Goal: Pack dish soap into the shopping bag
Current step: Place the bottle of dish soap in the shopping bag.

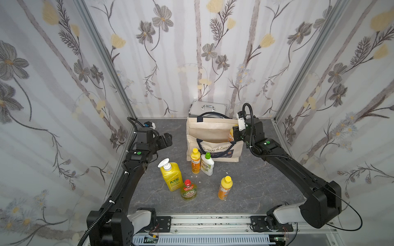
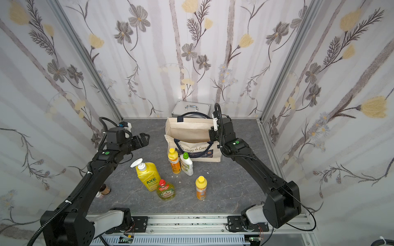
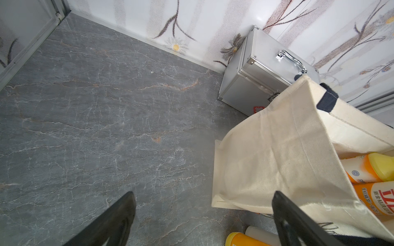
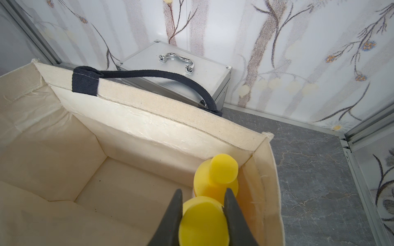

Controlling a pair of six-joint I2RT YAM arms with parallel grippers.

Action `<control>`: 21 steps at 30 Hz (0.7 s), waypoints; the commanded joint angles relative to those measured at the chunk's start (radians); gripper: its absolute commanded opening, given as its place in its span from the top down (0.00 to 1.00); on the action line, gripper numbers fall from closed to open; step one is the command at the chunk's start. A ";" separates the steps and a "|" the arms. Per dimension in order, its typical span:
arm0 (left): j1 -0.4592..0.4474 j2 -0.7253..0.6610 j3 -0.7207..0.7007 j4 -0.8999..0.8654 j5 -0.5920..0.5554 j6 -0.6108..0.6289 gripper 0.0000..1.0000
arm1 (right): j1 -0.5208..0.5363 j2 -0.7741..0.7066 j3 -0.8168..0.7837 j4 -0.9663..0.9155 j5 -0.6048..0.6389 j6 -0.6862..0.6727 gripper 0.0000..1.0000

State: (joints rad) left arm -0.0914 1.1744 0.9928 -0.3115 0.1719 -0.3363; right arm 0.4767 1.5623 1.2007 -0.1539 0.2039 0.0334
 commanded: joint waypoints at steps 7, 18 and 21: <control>0.000 -0.002 0.007 0.009 -0.005 0.008 0.00 | -0.007 0.017 -0.028 0.159 0.033 0.014 1.00; 0.000 0.005 0.006 0.010 -0.002 0.008 0.00 | -0.011 0.022 -0.077 0.185 0.035 0.032 1.00; -0.001 -0.001 0.004 0.010 -0.006 0.008 0.00 | -0.012 0.027 -0.078 0.178 0.032 0.031 1.00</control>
State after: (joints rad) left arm -0.0914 1.1786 0.9928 -0.3115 0.1719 -0.3359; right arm 0.4656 1.5833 1.1233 -0.0685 0.2138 0.0669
